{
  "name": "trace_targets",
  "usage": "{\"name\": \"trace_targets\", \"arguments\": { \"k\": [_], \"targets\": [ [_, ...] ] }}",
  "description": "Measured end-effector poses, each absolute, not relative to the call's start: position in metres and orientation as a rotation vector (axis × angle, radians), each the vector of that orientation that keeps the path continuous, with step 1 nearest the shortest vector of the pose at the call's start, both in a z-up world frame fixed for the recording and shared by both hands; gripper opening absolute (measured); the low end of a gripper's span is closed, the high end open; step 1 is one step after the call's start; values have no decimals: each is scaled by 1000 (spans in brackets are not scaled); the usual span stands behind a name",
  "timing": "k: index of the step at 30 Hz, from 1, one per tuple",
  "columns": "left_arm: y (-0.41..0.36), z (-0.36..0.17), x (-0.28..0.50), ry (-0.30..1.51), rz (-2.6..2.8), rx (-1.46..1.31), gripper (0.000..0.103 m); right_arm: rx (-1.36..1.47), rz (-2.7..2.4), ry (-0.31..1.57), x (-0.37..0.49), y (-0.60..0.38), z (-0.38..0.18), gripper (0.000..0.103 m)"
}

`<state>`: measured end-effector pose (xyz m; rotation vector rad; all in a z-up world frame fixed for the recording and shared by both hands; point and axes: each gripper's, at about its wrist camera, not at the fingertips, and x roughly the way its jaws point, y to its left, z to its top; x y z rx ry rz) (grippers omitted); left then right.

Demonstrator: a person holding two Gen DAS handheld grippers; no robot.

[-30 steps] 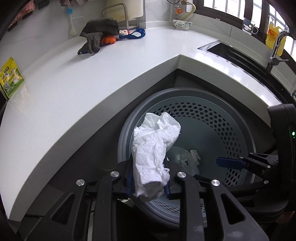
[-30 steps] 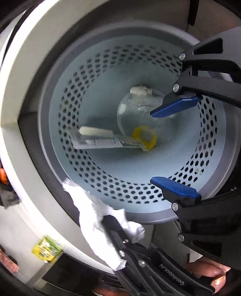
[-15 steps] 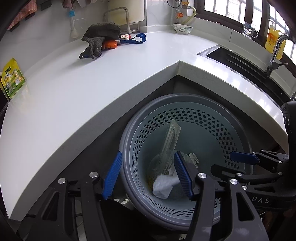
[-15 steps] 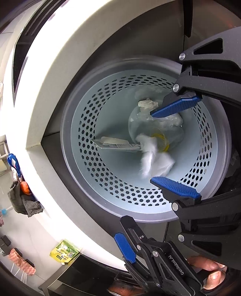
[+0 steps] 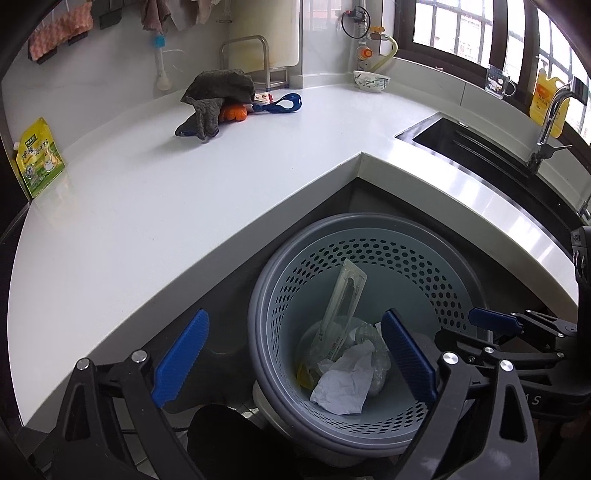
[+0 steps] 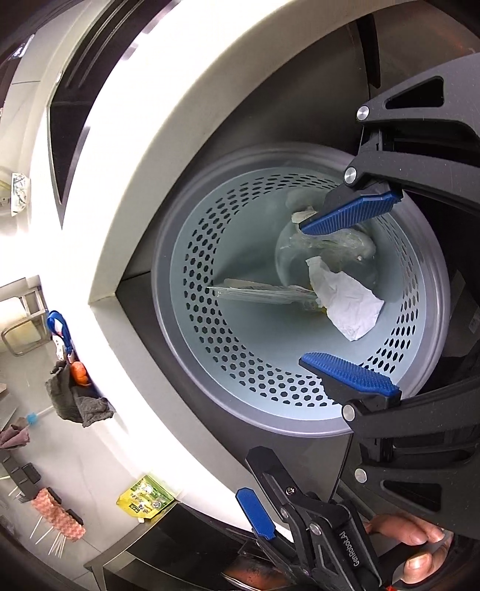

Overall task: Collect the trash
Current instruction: 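Move both grippers back toward the grey cloth and blue lanyard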

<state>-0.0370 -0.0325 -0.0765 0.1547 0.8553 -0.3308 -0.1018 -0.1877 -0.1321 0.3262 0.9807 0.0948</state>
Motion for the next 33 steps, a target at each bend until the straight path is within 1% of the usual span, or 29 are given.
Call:
{"name": "trace_targets", "arguments": {
  "k": [8, 11, 15, 18, 33],
  "targets": [
    [-28, -70, -40, 849, -298, 142, 97, 334, 96, 944, -107, -190, -123, 65],
    [-24, -66, -40, 840, -284, 127, 97, 326, 98, 937, -108, -188, -118, 70],
    [-19, -60, -40, 824, -260, 113, 97, 298, 98, 913, -109, -183, -109, 70],
    [-13, -55, -40, 806, -245, 106, 97, 258, 96, 883, -110, -177, -100, 75],
    [14, -42, -34, 756, -185, 49, 97, 168, 70, 775, -113, -163, -83, 76]
  ]
}}
